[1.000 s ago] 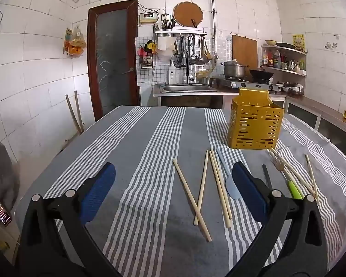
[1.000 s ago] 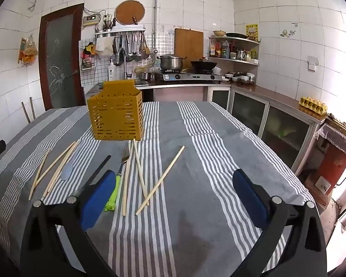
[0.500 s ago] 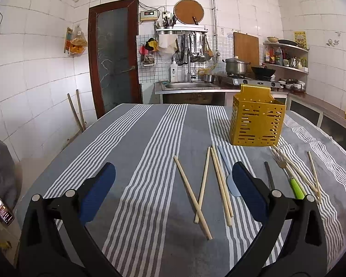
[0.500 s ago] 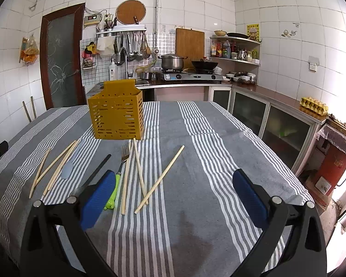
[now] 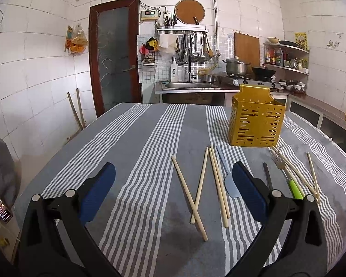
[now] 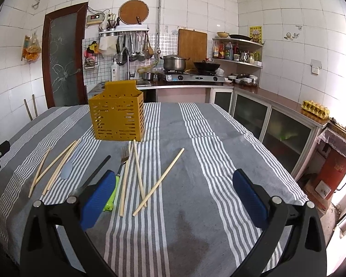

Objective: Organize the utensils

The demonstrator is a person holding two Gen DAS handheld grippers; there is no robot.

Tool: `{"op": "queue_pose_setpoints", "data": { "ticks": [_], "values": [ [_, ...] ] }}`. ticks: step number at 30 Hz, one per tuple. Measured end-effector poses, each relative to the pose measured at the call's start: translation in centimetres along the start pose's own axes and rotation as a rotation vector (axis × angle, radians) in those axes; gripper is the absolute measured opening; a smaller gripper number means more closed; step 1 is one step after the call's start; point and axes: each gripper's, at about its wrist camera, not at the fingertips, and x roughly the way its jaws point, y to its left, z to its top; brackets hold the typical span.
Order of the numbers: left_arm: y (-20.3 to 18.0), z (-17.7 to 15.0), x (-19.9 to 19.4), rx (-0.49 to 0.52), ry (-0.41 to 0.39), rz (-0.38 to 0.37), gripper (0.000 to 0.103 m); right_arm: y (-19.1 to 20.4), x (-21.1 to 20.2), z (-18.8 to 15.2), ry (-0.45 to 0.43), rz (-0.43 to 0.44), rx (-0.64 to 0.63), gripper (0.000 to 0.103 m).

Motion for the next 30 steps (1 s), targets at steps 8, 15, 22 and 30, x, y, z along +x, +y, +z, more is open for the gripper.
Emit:
{"op": "queue_pose_setpoints", "data": {
  "ticks": [8,15,22,30],
  "values": [
    [-0.05,0.12,-0.09,0.018,-0.016,-0.002,0.098,0.08,-0.03,0.2,-0.007,-0.004,0.005,0.099],
    [0.06,0.32,-0.11,0.02,-0.022,0.001,0.098,0.32,0.01,0.32,-0.007,0.004,0.006,0.099],
    [0.09,0.23,-0.05,0.027,-0.024,-0.003,0.098,0.32,0.0,0.39,-0.008,0.003,0.007,0.099],
    [0.05,0.25,0.24,0.028,-0.02,-0.01,0.098,0.44,0.12,0.37,-0.006,-0.003,0.006,0.099]
  ]
}}
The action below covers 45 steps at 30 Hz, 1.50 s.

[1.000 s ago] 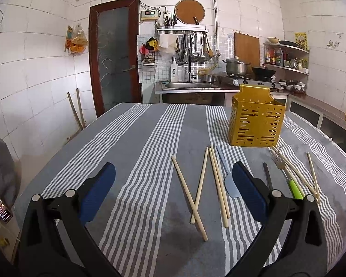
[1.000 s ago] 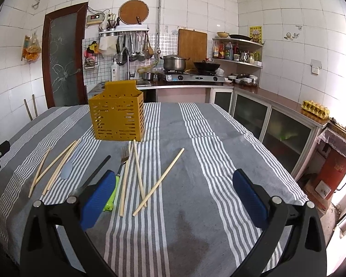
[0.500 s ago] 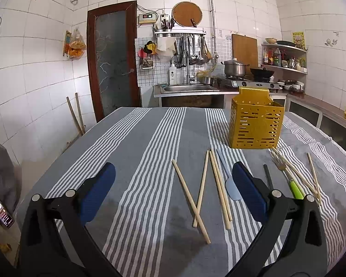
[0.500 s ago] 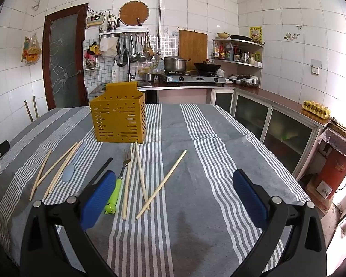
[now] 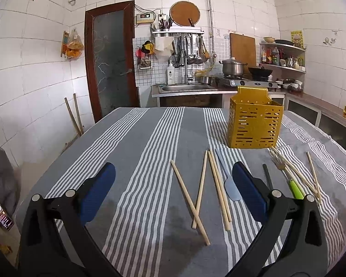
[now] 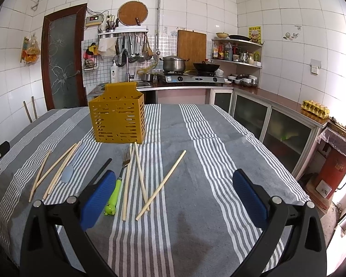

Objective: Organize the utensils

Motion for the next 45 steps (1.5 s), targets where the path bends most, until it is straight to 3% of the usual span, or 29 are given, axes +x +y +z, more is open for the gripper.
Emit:
{"op": "queue_pose_setpoints", "data": {
  "ticks": [26,33,37,41,45],
  "values": [
    [-0.4,0.3,1.8,0.002,0.015,-0.016,0.098,-0.2,1.6,0.3,0.016,-0.005,0.004,0.099],
    [-0.6,1.4,3.7,-0.007,0.04,-0.075,0.098,-0.4,3.6,1.8,0.029,0.017,0.01,0.099],
    [-1.0,2.0,6.6,-0.019,0.098,-0.117,0.098,-0.2,5.8,3.2,0.038,0.03,0.013,0.099],
    [-2.4,2.5,9.7,0.043,0.152,-0.131,0.097,0.6,8.7,4.2,0.073,0.067,-0.012,0.099],
    [-3.0,2.4,13.8,0.071,0.26,-0.155,0.078,1.4,12.3,4.5,0.154,0.128,-0.024,0.098]
  ]
}}
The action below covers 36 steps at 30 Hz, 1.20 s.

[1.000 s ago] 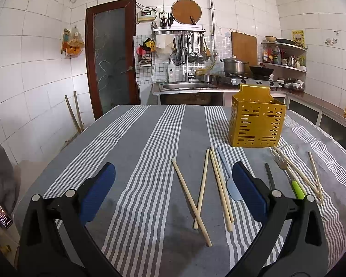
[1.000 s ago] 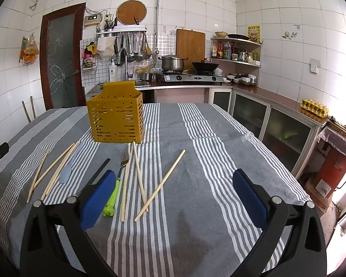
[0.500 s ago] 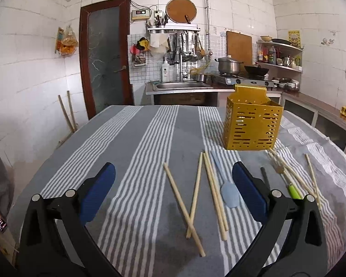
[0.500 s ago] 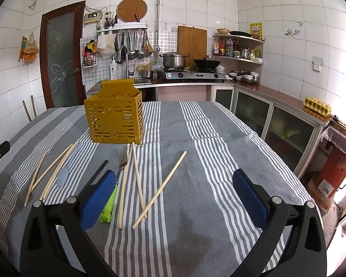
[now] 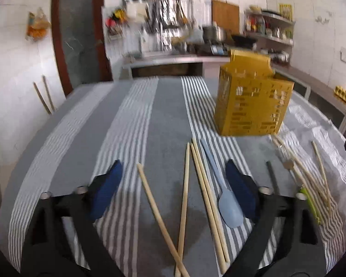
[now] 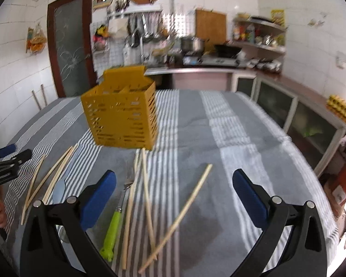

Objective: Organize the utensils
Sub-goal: 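Close the left tool on one wooden chopstick while the right tool grasps another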

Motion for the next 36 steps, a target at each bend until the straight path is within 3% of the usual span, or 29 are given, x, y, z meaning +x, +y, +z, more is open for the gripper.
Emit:
{"op": "queue_pose_setpoints", "data": {
  "ticks": [3,6,11,14,17,22,28,33,36],
  "values": [
    [0.1,0.2,3.0,0.024,0.093,-0.018,0.065,0.4,3.0,0.3,0.058,0.006,-0.035,0.097],
    [0.1,0.5,5.6,0.033,0.167,-0.04,0.059,0.7,6.1,0.7,0.126,0.016,-0.06,0.083],
    [0.0,1.1,8.2,0.056,0.235,-0.051,0.058,1.1,10.3,0.7,0.225,0.046,-0.089,0.066],
    [0.1,1.3,9.6,0.048,0.275,-0.067,0.05,1.4,12.4,0.8,0.274,0.077,-0.094,0.061],
    [0.1,1.6,10.3,0.053,0.291,-0.073,0.048,1.9,13.3,1.0,0.286,0.092,-0.094,0.061],
    [-0.2,1.6,11.5,0.066,0.325,-0.083,0.04,3.5,15.3,1.3,0.346,0.116,-0.142,0.045],
    [-0.2,2.5,13.3,0.076,0.346,-0.075,0.039,4.4,16.2,2.0,0.381,0.092,-0.163,0.042],
    [-1.1,3.3,14.6,0.112,0.362,-0.047,0.036,4.3,17.1,2.7,0.412,0.109,-0.136,0.029],
    [-0.9,3.6,14.8,0.093,0.368,-0.048,0.029,3.8,16.7,2.8,0.427,0.104,-0.118,0.012]
  ]
}}
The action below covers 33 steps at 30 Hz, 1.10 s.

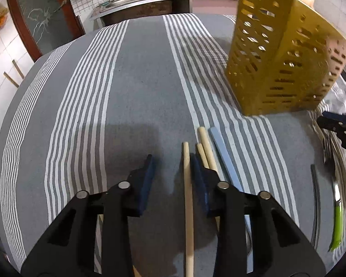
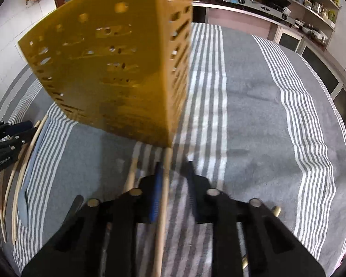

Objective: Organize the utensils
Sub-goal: 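Close the left tool on one wooden chopstick while the right tool grasps another, then lift both held chopsticks and carry them over the yellow utensil holder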

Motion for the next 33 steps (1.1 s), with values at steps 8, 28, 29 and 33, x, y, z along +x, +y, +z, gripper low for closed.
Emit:
{"op": "queue_pose_setpoints", "data": {
  "ticks": [8,28,29,33],
  "values": [
    [-0.9,0.9,0.6,0.019,0.016,0.011,0.004,0.0,0.1,0.8,0.049,0.013,0.022,0.009],
    [0.5,2.5,-10.4,-0.071,-0.261,-0.113,0.004,-1.3,-14.0,2.2,-0.305,0.117,0.036,0.006],
    [0.4,2.6,-11.1,-0.067,-0.279,-0.113,0.004,-1.4,-14.6,2.0,-0.323,0.119,0.032,0.006],
    [0.1,2.6,-13.4,-0.07,-0.33,-0.12,0.004,-0.8,-16.6,1.6,-0.385,0.108,0.017,0.006]
  ]
}}
